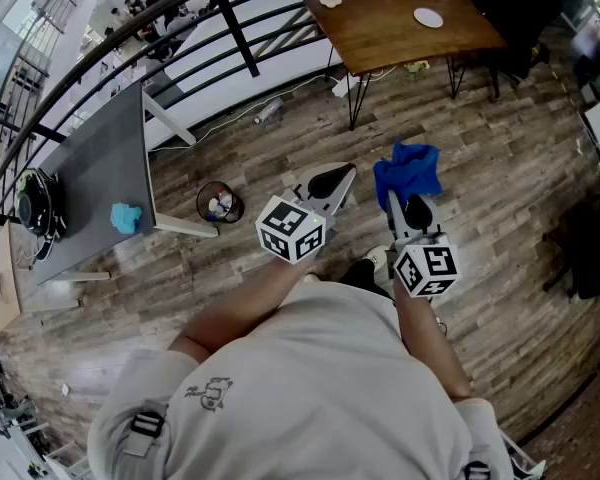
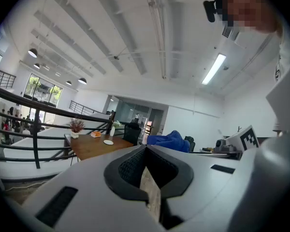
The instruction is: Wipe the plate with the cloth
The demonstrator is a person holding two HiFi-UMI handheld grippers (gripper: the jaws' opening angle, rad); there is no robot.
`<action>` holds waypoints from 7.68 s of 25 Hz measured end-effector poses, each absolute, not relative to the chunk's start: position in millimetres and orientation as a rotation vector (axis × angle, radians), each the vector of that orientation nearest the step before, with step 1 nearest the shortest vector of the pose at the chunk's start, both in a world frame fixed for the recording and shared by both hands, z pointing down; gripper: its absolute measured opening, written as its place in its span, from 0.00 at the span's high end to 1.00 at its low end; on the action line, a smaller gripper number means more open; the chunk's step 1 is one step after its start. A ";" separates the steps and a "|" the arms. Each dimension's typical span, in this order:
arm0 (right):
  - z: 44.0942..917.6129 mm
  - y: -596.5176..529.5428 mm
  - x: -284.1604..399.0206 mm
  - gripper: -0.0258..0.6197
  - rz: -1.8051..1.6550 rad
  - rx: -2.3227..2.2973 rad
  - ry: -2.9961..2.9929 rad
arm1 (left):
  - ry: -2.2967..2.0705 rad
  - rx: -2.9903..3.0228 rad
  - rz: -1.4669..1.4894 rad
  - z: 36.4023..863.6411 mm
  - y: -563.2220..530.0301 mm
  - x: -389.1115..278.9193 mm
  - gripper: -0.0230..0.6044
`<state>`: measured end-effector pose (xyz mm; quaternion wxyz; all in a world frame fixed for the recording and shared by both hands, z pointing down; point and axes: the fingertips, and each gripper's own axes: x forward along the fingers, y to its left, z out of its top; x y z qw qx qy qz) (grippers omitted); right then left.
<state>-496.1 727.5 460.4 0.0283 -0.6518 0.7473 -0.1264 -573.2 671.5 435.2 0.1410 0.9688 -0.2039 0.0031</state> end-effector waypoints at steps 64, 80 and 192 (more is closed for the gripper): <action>479.4 348.3 -149.9 0.78 -0.559 -2.149 2.221 | -0.140 2.751 0.071 452.5 266.2 -194.8 0.95; 480.9 262.9 -124.5 0.78 -0.573 -2.037 2.282 | -0.186 2.762 0.132 459.5 203.5 -169.5 0.95; 851.2 -152.7 207.3 0.78 -1.543 -1.343 2.987 | -0.872 1.844 0.639 855.3 -169.1 80.6 0.79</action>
